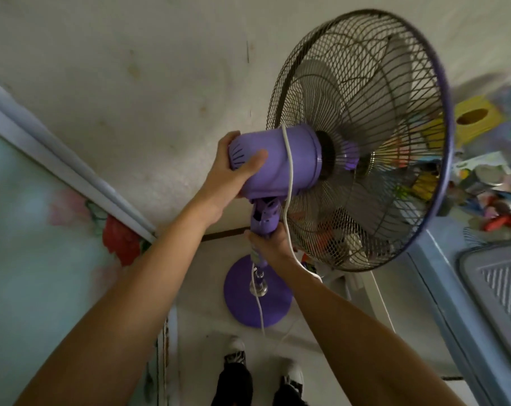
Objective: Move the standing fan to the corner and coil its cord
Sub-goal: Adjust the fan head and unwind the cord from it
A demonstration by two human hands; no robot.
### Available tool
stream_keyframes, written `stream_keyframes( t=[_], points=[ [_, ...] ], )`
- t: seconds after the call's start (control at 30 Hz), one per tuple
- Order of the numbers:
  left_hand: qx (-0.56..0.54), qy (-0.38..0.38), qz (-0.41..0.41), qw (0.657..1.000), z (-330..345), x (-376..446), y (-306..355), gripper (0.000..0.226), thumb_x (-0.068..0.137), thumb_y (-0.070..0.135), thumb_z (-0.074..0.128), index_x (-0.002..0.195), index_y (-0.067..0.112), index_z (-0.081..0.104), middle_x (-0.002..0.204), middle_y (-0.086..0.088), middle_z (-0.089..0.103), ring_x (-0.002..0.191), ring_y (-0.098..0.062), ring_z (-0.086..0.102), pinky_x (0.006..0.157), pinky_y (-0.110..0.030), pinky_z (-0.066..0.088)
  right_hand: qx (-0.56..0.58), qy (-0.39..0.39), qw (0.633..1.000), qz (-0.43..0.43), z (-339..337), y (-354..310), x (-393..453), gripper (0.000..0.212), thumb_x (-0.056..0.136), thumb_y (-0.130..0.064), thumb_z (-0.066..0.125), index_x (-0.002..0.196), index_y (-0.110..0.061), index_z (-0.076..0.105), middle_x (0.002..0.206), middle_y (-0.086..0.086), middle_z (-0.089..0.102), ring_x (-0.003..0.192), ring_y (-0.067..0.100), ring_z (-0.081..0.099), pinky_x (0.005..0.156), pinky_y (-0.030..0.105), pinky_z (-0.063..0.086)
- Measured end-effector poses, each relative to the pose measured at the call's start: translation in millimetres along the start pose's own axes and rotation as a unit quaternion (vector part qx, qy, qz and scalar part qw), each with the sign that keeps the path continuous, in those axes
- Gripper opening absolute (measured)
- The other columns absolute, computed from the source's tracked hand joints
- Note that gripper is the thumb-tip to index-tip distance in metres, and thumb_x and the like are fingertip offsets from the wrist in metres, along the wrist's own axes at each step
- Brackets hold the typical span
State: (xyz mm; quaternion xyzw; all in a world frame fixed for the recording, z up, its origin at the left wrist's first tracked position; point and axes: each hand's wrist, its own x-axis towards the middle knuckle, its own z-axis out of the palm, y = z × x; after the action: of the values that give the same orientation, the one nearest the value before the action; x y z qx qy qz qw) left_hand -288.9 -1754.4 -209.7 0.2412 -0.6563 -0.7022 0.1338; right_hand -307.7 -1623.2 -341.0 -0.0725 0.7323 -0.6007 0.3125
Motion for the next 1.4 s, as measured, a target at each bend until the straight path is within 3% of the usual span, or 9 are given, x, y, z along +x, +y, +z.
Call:
stream_keyframes(
  t=[0.1,0.27,0.47,0.6,0.73,0.87,0.97,1.13,1.4],
  points=[
    [0.024,0.046,0.012,0.999,2.8,-9.5,-2.1,0.068,0.069,0.060,0.073,0.126,0.037,0.045,0.121,0.012,0.059,0.107,-0.010,0.065,0.078,-0.036,0.061,0.011,-0.020,1.000,-0.020,-1.8,-2.6,-15.6,0.030,0.084,0.020,0.062,0.112,0.011,0.055,0.094,0.011,0.059,0.072,0.007,0.056,0.062,0.009,0.047],
    [0.007,0.059,-0.006,0.998,-11.6,-21.7,-4.7,0.062,0.065,0.057,0.077,0.118,0.039,0.052,0.120,0.013,0.064,0.103,-0.009,0.068,0.065,-0.027,0.058,0.044,-0.018,0.999,-0.018,6.9,-9.9,-28.3,0.031,0.086,0.021,0.057,0.116,0.012,0.056,0.098,0.010,0.057,0.062,-0.009,0.057,0.059,0.006,0.045],
    [-0.019,0.061,-0.029,0.998,-2.3,-23.1,4.4,0.051,0.074,0.047,0.079,0.115,0.035,0.051,0.116,0.011,0.064,0.098,-0.013,0.067,0.051,-0.027,0.055,0.057,0.023,0.996,-0.058,8.6,-29.3,-52.4,0.044,0.083,0.009,0.066,0.120,-0.007,0.048,0.100,0.013,0.058,0.083,0.018,0.054,0.073,0.031,0.046],
    [-0.021,0.060,-0.037,0.997,2.8,-17.7,4.6,0.050,0.079,0.044,0.078,0.119,0.032,0.050,0.119,0.007,0.062,0.105,-0.020,0.065,0.067,-0.041,0.060,0.015,0.060,0.996,-0.061,4.5,-38.5,-50.1,0.067,0.074,-0.003,0.078,0.130,-0.016,0.044,0.113,0.006,0.066,0.096,0.017,0.064,0.078,0.021,0.052],
    [-0.009,0.036,-0.031,0.999,-6.6,-10.4,4.0,0.052,0.079,0.046,0.077,0.120,0.034,0.047,0.120,0.009,0.059,0.109,-0.022,0.063,0.081,-0.052,0.059,-0.008,0.062,0.995,-0.076,8.1,-38.2,-39.2,0.084,0.067,0.004,0.082,0.139,-0.005,0.040,0.127,0.015,0.063,0.118,0.031,0.060,0.098,0.043,0.052],
    [0.004,0.006,-0.032,0.999,-12.7,-6.8,5.3,0.061,0.068,0.053,0.077,0.118,0.034,0.048,0.121,0.007,0.060,0.108,-0.022,0.065,0.079,-0.051,0.060,-0.024,0.100,0.990,-0.098,15.4,-28.3,-33.2,0.081,0.066,0.000,0.081,0.136,-0.014,0.045,0.118,0.000,0.066,0.107,0.015,0.064,0.080,0.013,0.052],
    [0.011,-0.012,-0.035,0.999,-14.8,-2.7,7.1,0.063,0.065,0.055,0.078,0.117,0.035,0.049,0.121,0.005,0.062,0.103,-0.022,0.067,0.071,-0.045,0.061,-0.031,0.126,0.984,-0.123,20.1,-22.7,-26.3,0.076,0.067,0.005,0.077,0.134,-0.013,0.046,0.115,0.003,0.063,0.102,0.017,0.063,0.076,0.011,0.049],
    [0.028,-0.039,-0.030,0.998,-23.8,6.0,6.1,0.061,0.065,0.058,0.077,0.114,0.037,0.049,0.119,0.007,0.062,0.103,-0.020,0.067,0.073,-0.048,0.062,-0.064,0.148,0.978,-0.131,26.7,-17.0,-25.8,0.067,0.071,-0.008,0.077,0.130,-0.021,0.049,0.112,0.000,0.065,0.101,0.018,0.063,0.084,0.036,0.055],
    [0.049,-0.114,-0.032,0.992,-20.2,14.3,8.5,0.048,0.076,0.047,0.074,0.115,0.035,0.050,0.121,0.001,0.062,0.101,-0.024,0.068,0.075,-0.053,0.061,-0.030,0.242,0.963,-0.113,42.1,-10.4,-38.8,0.073,0.076,-0.008,0.075,0.140,-0.020,0.043,0.123,0.013,0.061,0.111,0.033,0.060,0.092,0.052,0.051]
  ],
)
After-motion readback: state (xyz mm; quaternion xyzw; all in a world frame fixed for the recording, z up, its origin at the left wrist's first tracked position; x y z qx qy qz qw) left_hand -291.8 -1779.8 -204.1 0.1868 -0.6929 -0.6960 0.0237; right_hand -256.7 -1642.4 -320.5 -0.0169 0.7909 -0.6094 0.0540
